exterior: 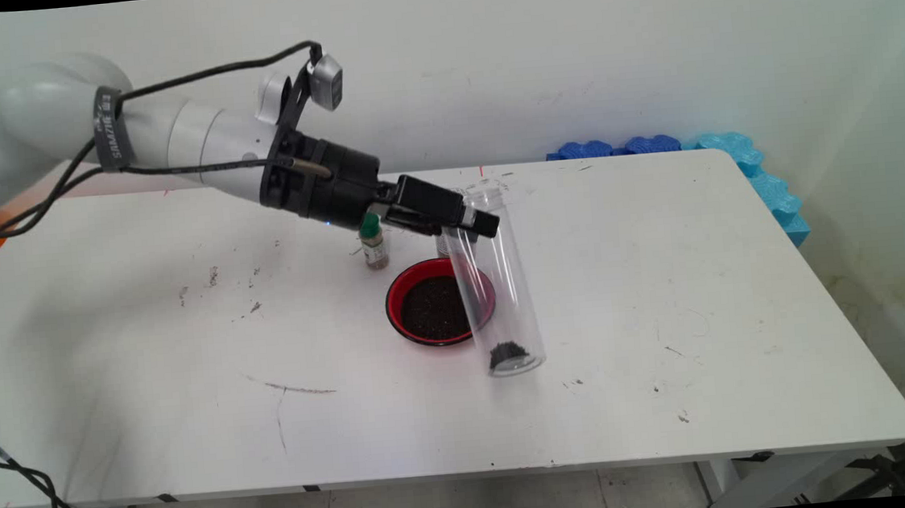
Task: Pour the black seasoning powder in the red bowl
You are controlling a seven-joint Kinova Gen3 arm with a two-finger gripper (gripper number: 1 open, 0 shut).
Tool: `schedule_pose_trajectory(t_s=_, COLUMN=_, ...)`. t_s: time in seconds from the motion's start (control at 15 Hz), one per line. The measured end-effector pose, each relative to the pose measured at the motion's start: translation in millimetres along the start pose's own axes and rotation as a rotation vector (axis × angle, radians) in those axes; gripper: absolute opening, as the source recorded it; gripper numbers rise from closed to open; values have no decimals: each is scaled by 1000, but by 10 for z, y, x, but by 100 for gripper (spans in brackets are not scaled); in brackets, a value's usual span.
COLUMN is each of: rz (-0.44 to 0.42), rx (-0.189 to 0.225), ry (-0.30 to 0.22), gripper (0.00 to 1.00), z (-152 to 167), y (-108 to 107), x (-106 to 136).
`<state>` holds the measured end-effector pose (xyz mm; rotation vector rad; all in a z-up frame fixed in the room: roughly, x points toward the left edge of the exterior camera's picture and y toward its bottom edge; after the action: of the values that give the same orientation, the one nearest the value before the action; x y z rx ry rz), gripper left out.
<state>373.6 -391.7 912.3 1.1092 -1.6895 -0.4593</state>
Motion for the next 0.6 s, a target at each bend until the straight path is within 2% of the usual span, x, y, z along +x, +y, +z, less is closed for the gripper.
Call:
schedule_pose_trajectory(t_s=0.33, rz=149, rx=24, ry=13, gripper=0, z=37, y=152, x=124)
schedule_pose_trajectory(t_s=0.6, rz=351, rx=51, ry=-9, gripper=0, z=70, y=250, x=174)
